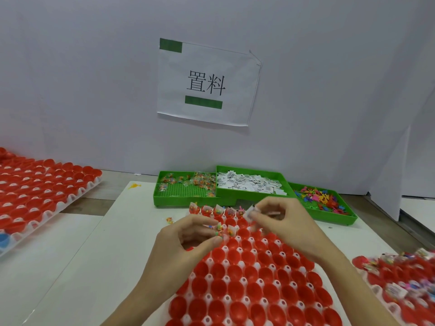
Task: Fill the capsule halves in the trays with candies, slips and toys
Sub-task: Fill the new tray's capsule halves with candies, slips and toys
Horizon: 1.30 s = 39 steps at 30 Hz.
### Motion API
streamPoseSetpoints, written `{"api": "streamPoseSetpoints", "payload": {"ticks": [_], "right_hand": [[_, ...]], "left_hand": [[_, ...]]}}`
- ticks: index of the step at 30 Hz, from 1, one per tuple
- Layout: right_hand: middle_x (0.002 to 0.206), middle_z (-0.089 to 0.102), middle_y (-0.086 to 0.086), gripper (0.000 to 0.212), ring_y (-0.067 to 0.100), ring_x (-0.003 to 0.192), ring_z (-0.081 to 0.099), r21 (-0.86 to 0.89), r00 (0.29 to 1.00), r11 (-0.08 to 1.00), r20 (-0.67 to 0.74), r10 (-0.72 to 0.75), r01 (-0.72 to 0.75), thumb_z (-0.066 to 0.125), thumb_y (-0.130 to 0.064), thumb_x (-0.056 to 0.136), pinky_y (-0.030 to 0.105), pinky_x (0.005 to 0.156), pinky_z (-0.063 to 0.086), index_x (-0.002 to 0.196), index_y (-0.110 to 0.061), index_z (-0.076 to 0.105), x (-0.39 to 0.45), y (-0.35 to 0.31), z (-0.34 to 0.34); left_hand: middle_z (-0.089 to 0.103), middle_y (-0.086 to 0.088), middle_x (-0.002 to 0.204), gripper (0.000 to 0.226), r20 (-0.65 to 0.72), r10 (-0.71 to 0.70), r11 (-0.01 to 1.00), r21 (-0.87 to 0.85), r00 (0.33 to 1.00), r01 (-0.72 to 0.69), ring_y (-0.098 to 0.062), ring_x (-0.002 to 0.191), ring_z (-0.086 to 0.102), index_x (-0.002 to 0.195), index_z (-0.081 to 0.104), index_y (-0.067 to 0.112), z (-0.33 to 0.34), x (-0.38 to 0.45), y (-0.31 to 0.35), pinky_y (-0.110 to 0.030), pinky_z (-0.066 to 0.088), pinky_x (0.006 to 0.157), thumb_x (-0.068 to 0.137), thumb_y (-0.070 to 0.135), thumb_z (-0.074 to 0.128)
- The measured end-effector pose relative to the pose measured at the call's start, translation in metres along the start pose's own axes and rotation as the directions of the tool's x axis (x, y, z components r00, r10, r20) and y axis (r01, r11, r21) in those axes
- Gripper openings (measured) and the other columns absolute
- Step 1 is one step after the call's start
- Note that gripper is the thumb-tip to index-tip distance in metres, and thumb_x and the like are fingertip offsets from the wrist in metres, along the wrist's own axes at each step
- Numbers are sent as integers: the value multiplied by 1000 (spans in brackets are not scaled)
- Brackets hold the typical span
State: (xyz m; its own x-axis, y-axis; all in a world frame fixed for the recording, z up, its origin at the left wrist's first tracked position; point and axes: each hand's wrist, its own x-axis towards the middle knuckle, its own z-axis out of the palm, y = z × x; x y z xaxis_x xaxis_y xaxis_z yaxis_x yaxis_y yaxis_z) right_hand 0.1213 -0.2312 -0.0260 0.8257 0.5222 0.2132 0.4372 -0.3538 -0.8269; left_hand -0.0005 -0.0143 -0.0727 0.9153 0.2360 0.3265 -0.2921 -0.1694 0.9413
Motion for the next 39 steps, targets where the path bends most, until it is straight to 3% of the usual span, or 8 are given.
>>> {"api": "streamPoseSetpoints", "payload": {"ticks": [3,10,19,22,25,29,35,39], "right_hand": [[78,76,9,8,24,71,74,50,990,998,133,-53,46,74,-22,93,34,71,62,89,-15,75,-23,-12,13],[80,72,-13,11,9,75,71,-139,970,970,164,-177,200,74,-17,93,22,70,57,94,-28,74,-40,-12,33],[97,65,-12,41,10,91,67,-139,939,956,268,-214,258,55,-5,100,21,78,55,124,-36,47,-45,-11,38],[97,70,-8,37,16,91,70,-103,964,967,154,-217,234,51,-2,101,24,74,56,119,-35,57,-39,-7,23],[90,73,-7,35,14,84,72,-129,979,980,-116,-168,152,53,2,99,23,70,57,104,-29,68,-17,14,-4],[86,72,0,23,15,78,71,-168,918,982,-396,13,-86,54,1,100,33,70,61,101,-17,68,28,63,-42],[104,74,14,16,24,93,69,-405,845,855,-531,70,-325,58,-1,99,39,93,55,106,-3,73,79,126,-89],[110,74,19,23,32,98,69,-548,851,716,-510,123,-432,58,2,98,40,88,56,112,-4,74,96,150,-113]], "left_hand": [[79,2,88,17,7,29,999,20,1000,-29,-15,85,77,92,80,29,3,-2,1,-28,62,81,77,28,88],[79,0,90,19,111,1,1000,29,994,-4,-17,87,77,94,79,29,10,-5,0,-20,59,79,77,29,87],[78,-1,88,29,76,-17,997,82,997,11,-16,82,76,94,80,36,11,-4,-3,-21,59,78,76,14,88],[79,1,91,23,65,-23,996,88,998,18,-14,83,76,87,81,35,9,-4,-1,-23,60,80,74,17,88],[79,-1,93,16,80,-35,997,67,996,29,-15,86,76,85,81,32,8,-4,1,-24,60,83,73,22,86],[79,-1,92,15,91,-30,998,53,995,25,-14,87,76,84,81,30,7,-4,3,-23,59,85,73,21,85],[79,-1,92,17,114,-6,997,73,993,-2,-15,87,76,88,81,29,7,-5,2,-22,59,84,77,16,85],[79,1,91,16,116,-1,998,61,993,-6,-13,87,76,86,81,33,5,-2,3,-19,59,83,72,26,83]]}}
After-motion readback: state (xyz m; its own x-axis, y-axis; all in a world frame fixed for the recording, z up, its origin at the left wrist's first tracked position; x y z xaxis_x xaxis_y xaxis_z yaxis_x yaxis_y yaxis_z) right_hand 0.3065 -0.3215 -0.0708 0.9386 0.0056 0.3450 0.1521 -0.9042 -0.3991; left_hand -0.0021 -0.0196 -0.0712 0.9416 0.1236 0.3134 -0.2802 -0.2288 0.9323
